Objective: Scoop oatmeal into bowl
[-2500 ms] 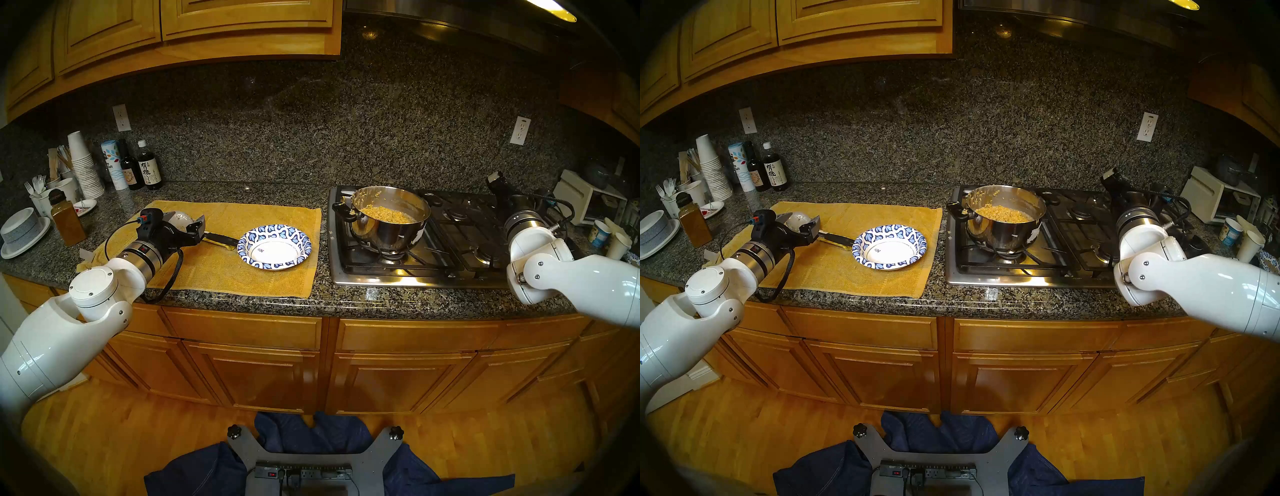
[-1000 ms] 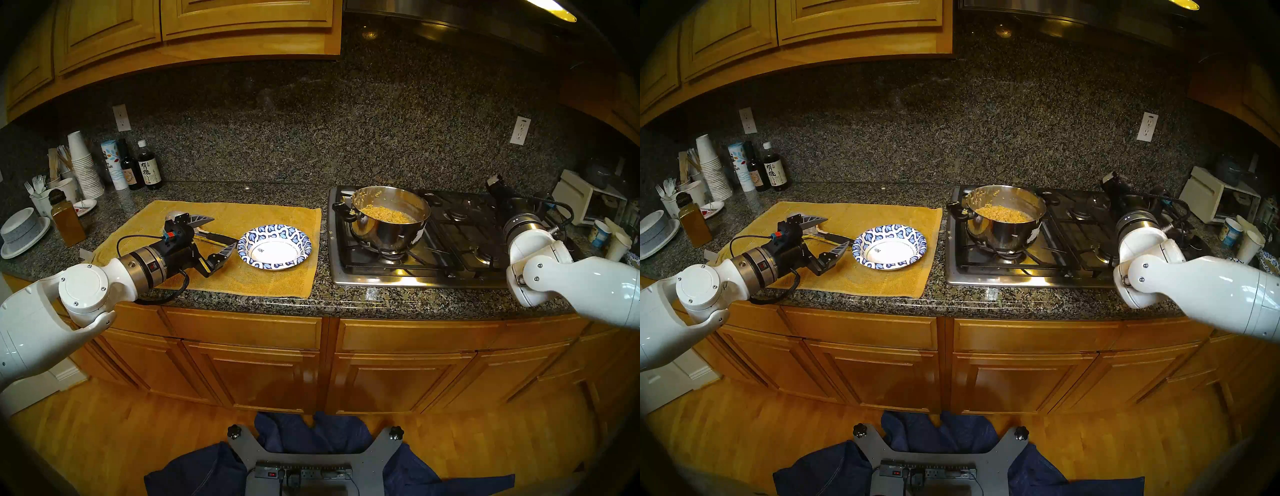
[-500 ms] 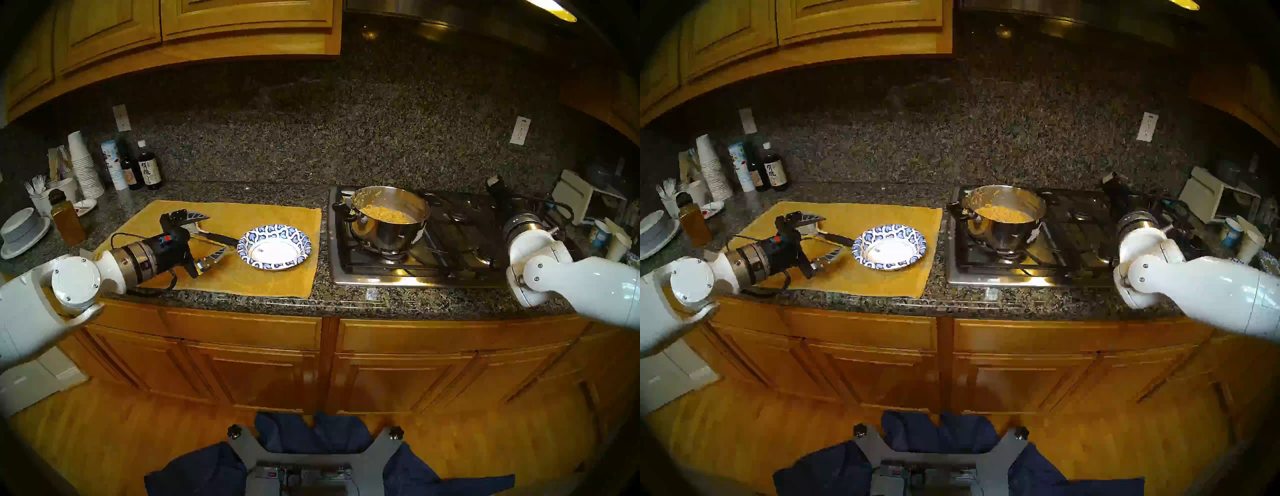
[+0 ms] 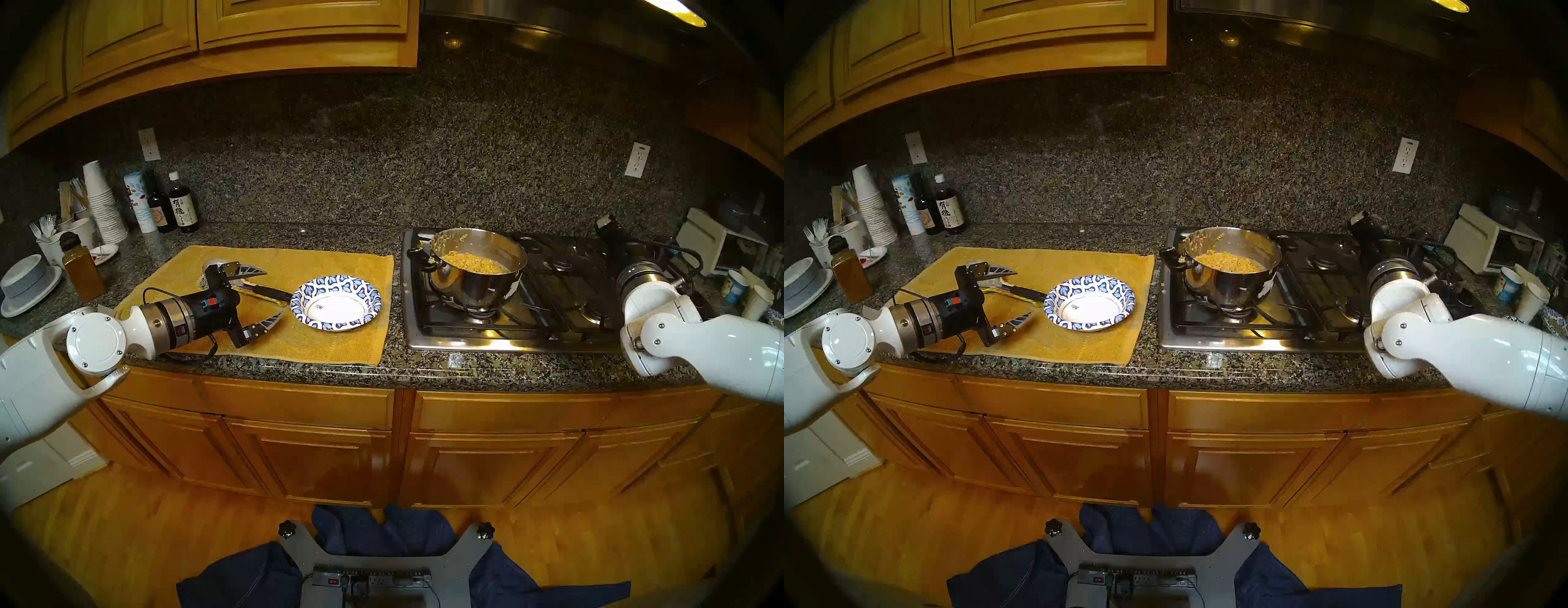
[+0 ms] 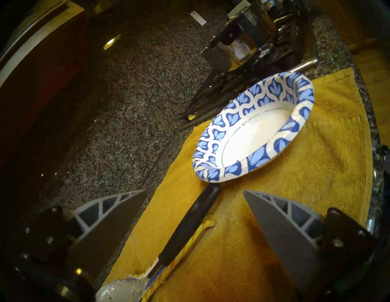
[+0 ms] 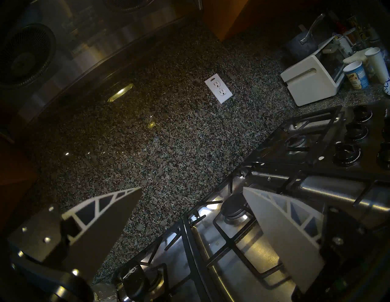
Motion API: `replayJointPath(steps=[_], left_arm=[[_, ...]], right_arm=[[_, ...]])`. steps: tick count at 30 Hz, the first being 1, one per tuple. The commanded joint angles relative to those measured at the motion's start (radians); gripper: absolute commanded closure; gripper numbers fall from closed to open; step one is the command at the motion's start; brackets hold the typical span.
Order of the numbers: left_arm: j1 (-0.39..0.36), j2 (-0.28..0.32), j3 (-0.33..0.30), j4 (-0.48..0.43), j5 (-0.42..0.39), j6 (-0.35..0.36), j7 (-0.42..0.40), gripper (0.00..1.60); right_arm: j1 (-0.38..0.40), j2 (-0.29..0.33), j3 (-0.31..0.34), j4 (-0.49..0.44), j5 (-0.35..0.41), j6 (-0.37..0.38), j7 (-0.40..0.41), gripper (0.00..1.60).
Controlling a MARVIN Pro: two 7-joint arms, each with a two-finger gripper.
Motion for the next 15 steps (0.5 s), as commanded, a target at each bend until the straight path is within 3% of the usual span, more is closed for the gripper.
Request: replayJointPath(steps=[1,15], left_arm=[[-0.107,-0.058,0.001,0.005,0.076,0.014,-0.008,0.0],[-0.223,-0.186,0.063,0.069,0.261,0.05,-0.04,0.0]], right_arm=[[0.03,-0.002,0.027,0.001,-0.011,-0.004,0.006,0.0],[0.03,-0.003,0.026,0.001,-0.011,-0.004,0.007,0.0]])
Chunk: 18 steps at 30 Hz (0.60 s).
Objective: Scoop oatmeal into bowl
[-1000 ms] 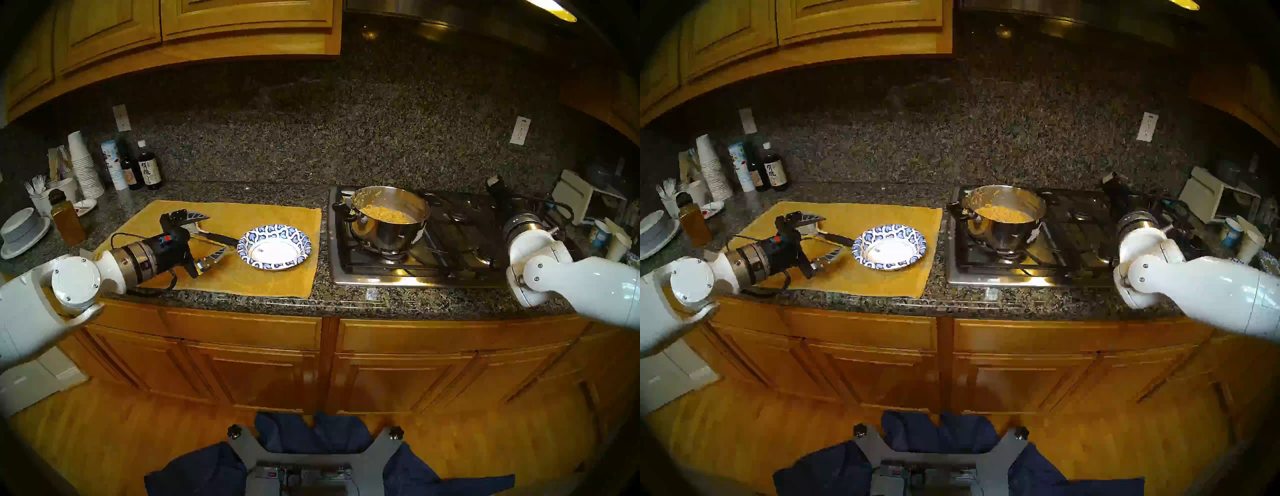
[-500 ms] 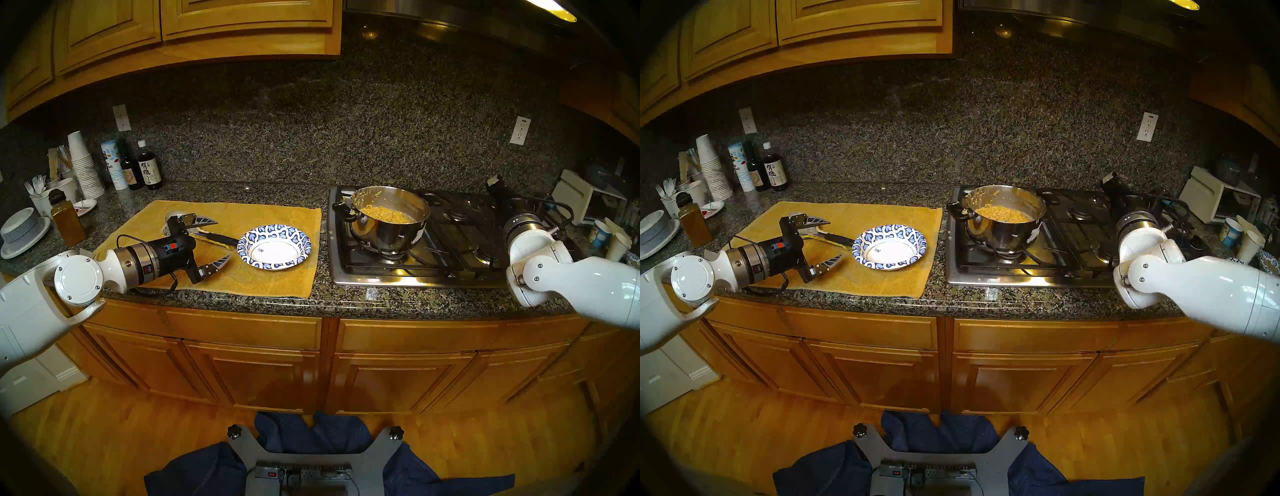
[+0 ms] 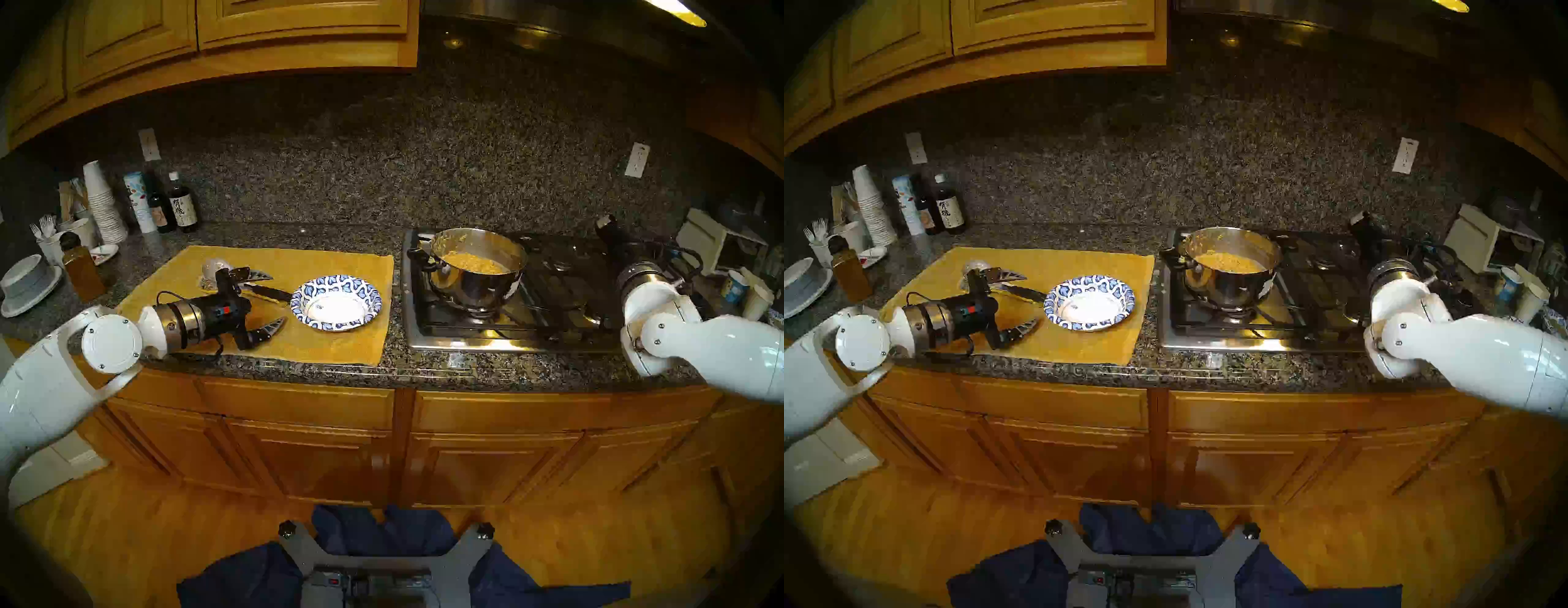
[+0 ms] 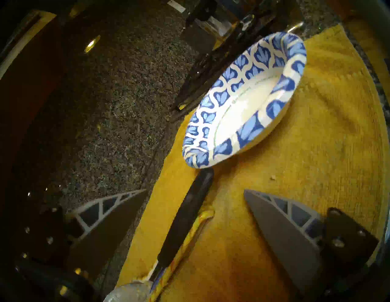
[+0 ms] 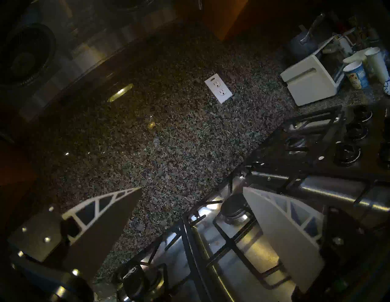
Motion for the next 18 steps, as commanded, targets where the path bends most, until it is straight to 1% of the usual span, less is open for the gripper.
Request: replayJointPath(steps=[1,2,5,10,14,18], left_arm=[[-0.117,-0.088,0.009,0.022,0.053,0.002,0.016,0.0],[-0.114,-0.097,0.003,0.023,0.061,0.004,0.015,0.0],[-0.144,-0.122,0.026,0.047,0.085,0.004,0.011,0.0],[-0.171,-0.152,0.042,0.077,0.11,0.002,0.01,0.0],[-0.184,-0.157,0.05,0.086,0.121,-0.005,-0.003,0.0],[-0.187,-0.147,0.049,0.083,0.123,-0.011,-0.018,0.0]], right_arm=[[0.03,-0.002,0.027,0.001,-0.011,-0.004,0.007,0.0],[0.03,-0.002,0.027,0.001,-0.011,-0.004,0.007,0.0],[0.03,-0.002,0.027,0.001,-0.011,-0.004,0.007,0.0],[0.03,-0.002,0.027,0.001,-0.012,-0.004,0.007,0.0],[0.03,-0.002,0.027,0.001,-0.012,-0.004,0.006,0.0],[0.03,-0.002,0.027,0.001,-0.012,-0.004,0.006,0.0]])
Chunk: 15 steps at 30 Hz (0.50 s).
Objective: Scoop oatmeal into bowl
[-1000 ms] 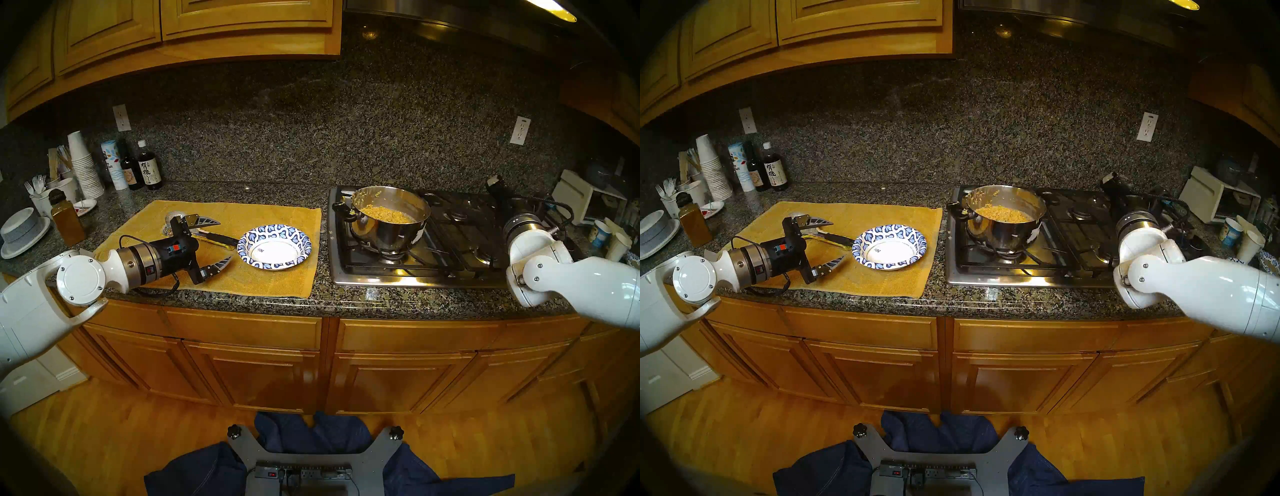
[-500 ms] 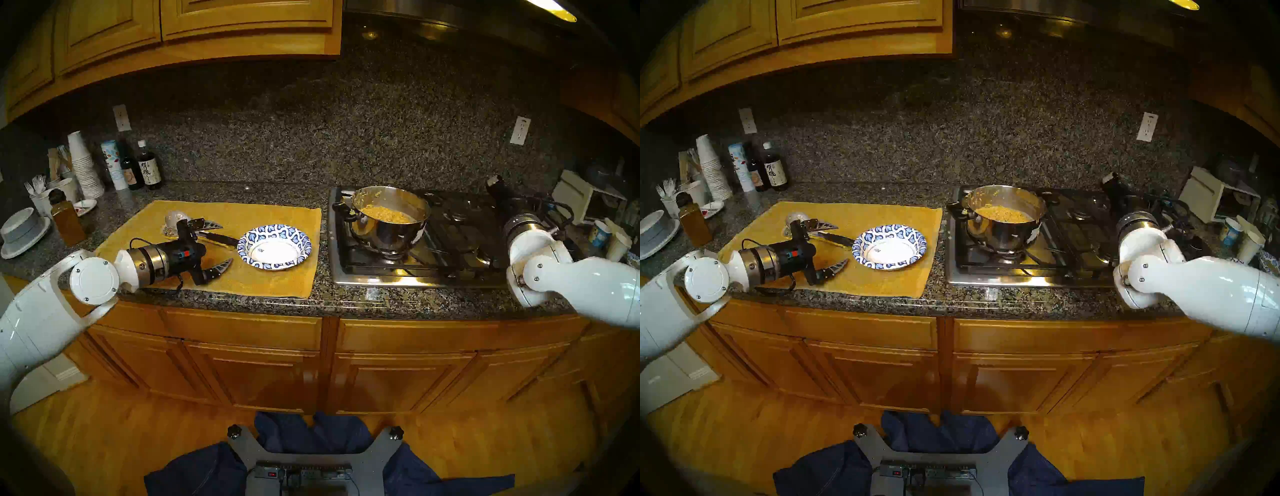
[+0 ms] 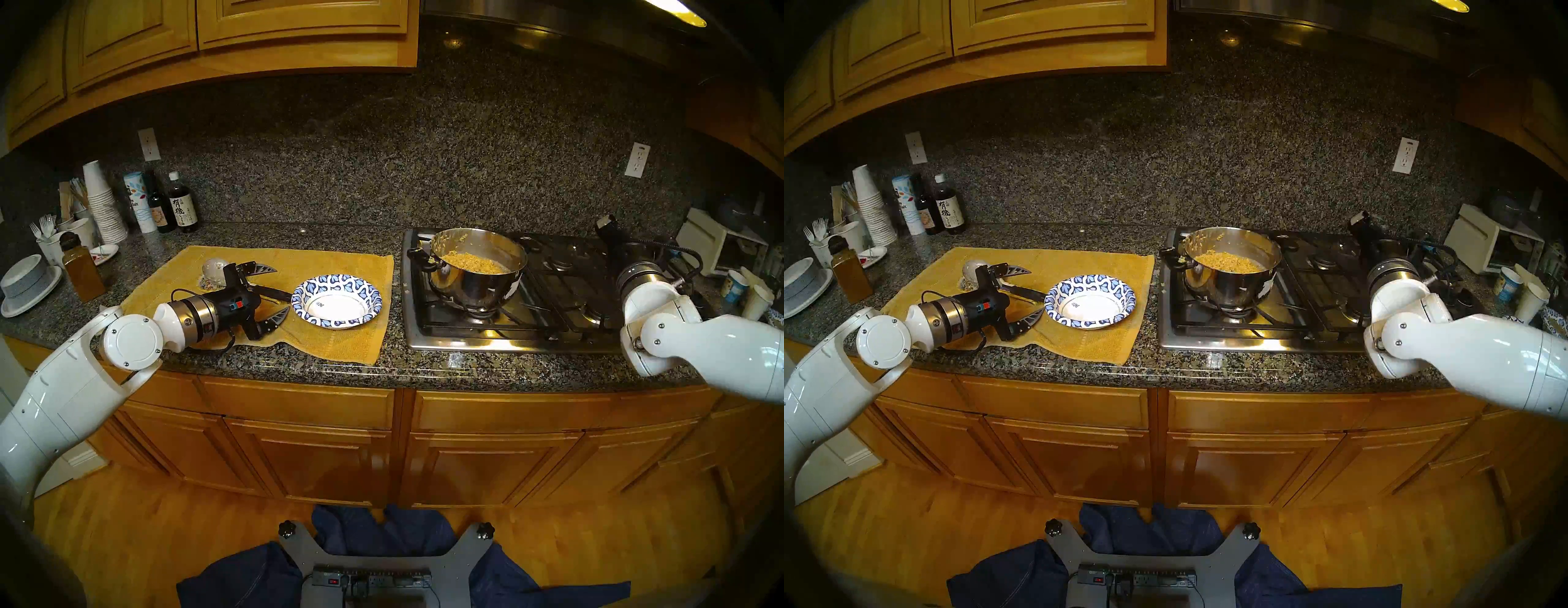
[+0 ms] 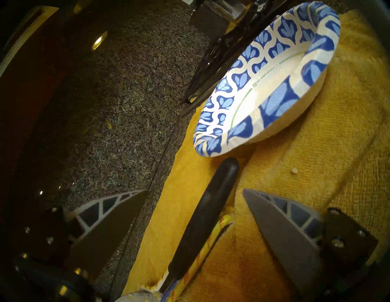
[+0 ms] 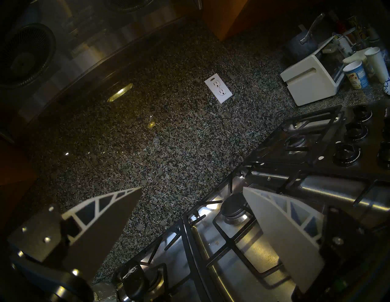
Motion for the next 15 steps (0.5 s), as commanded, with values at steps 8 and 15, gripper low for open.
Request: replayJointPath(steps=[8,15], left_arm=[[-0.058,0.036,-0.037,-0.044,-0.021,-0.013,-0.074,0.0],[-0.072,0.037,-0.05,-0.043,-0.024,-0.007,-0.095,0.0]], right_arm=[[0.03,-0.002,0.027,0.001,-0.012,-0.004,0.007,0.0],[0.03,-0.002,0.027,0.001,-0.012,-0.004,0.007,0.0]])
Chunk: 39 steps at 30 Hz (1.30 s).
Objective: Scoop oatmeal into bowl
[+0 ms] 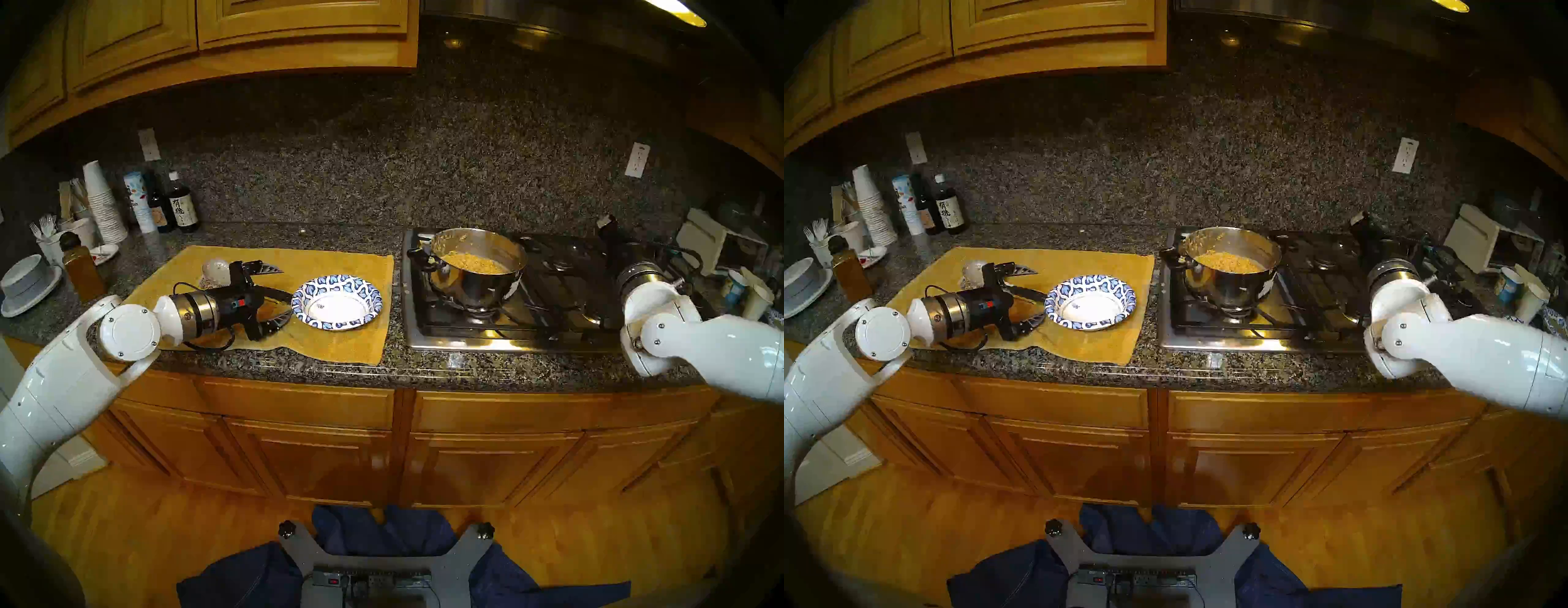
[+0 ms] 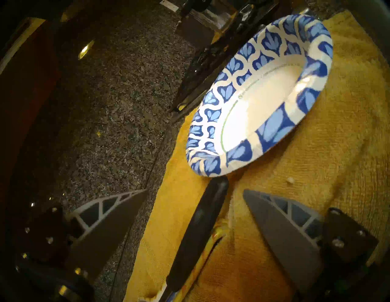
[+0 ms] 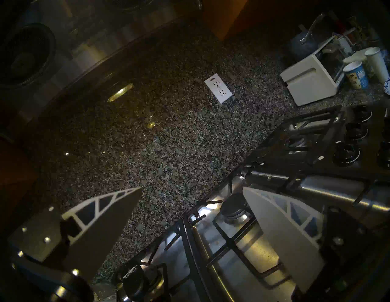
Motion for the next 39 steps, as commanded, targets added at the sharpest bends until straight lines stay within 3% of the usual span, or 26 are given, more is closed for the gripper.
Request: replayJointPath(steps=[1,14,26,39], left_arm=[[-0.05,0.011,-0.041,-0.017,-0.01,0.001,0.005,0.0],[-0.079,-0.025,-0.029,0.0,0.033,0.025,0.027,0.0],[-0.108,-0.042,-0.009,0.033,0.064,0.037,-0.008,0.0],[-0.134,-0.118,0.0,0.082,0.111,0.021,0.047,0.0]], right_arm=[[0.03,-0.002,0.027,0.001,-0.012,-0.004,0.007,0.0],[0.03,-0.002,0.027,0.001,-0.012,-0.004,0.006,0.0],[0.031,-0.002,0.027,0.001,-0.013,-0.004,0.006,0.0],[0.031,-0.002,0.027,0.001,-0.012,-0.004,0.007,0.0]])
